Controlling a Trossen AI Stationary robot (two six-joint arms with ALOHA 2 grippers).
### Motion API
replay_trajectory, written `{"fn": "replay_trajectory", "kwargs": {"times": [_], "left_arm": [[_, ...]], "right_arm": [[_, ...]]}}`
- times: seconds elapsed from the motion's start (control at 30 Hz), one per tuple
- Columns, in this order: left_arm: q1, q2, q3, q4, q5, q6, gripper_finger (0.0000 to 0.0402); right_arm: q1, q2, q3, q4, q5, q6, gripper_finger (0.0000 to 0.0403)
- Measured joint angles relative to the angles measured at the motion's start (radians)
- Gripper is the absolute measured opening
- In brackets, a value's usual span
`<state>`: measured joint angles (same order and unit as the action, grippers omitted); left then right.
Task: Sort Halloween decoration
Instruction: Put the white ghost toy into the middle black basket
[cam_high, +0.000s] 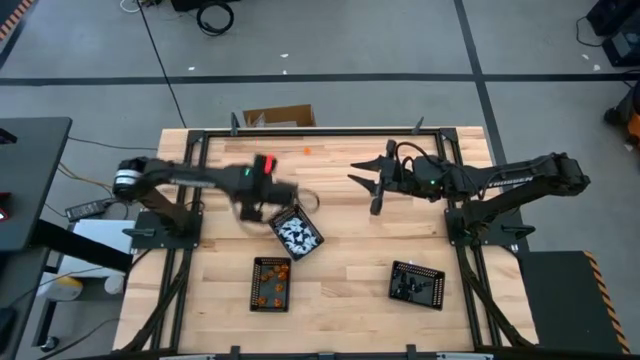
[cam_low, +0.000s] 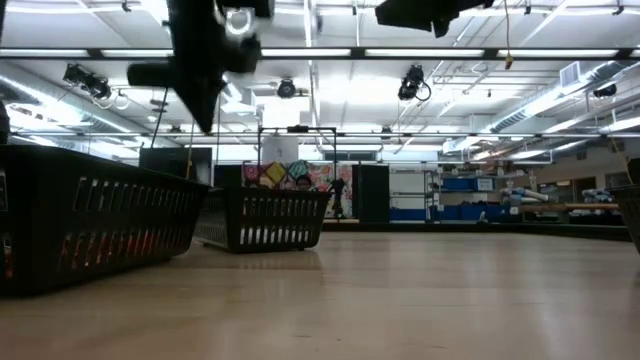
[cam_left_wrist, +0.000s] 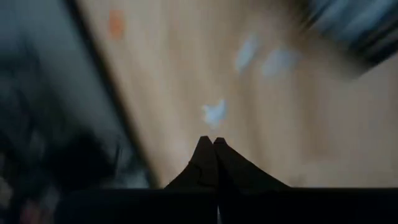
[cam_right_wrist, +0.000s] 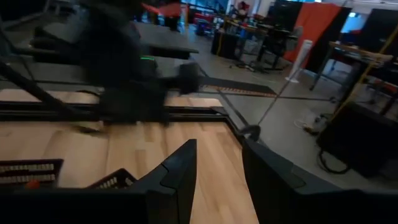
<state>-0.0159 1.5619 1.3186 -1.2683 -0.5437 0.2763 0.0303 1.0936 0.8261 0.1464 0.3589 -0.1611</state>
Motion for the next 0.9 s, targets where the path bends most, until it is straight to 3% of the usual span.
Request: {"fn": "replay_trajectory", "kwargs": {"times": [0.13, 0.27, 0.4, 0.5, 0.6, 0.77, 0.83, 0.9], "left_arm": [[-0.157, -0.031, 0.0, 0.165, 0.142, -0.017, 0.0], [-0.249, -0.032, 0.0, 0.264, 0.185, -0.053, 0.0], [-0.244, -0.032, 0.0, 0.271, 0.144, -0.179, 0.0], [-0.194, -0.033, -0.014, 0.301, 0.2, -0.223, 0.0], [-0.163, -0.074, -0.125, 0.445, 0.296, -0.221, 0.0], [-0.154, -0.235, -0.416, 0.755, 0.318, -0.212, 0.0], [-0.159, -0.333, -0.503, 0.866, 0.319, -0.232, 0.0], [-0.177, -0.436, -0.57, 0.925, 0.317, -0.237, 0.0]], "right_arm": [[0.0, -0.017, 0.0, -0.028, 0.045, 0.009, 0.0134], [0.0, -0.02, 0.0, -0.033, 0.06, 0.026, 0.0134], [0.0, -0.02, 0.0, -0.03, 0.06, 0.033, 0.0134], [0.0, -0.019, 0.0, -0.044, 0.06, 0.057, 0.0134], [-0.009, 0.007, 0.0, -0.066, 0.059, 0.107, 0.0134], [-0.074, 0.132, 0.0, -0.065, 0.057, 0.173, 0.0129], [-0.105, 0.179, 0.009, -0.105, 0.009, 0.23, 0.0125], [-0.124, 0.197, 0.032, -0.226, -0.105, 0.319, 0.0122]]}}
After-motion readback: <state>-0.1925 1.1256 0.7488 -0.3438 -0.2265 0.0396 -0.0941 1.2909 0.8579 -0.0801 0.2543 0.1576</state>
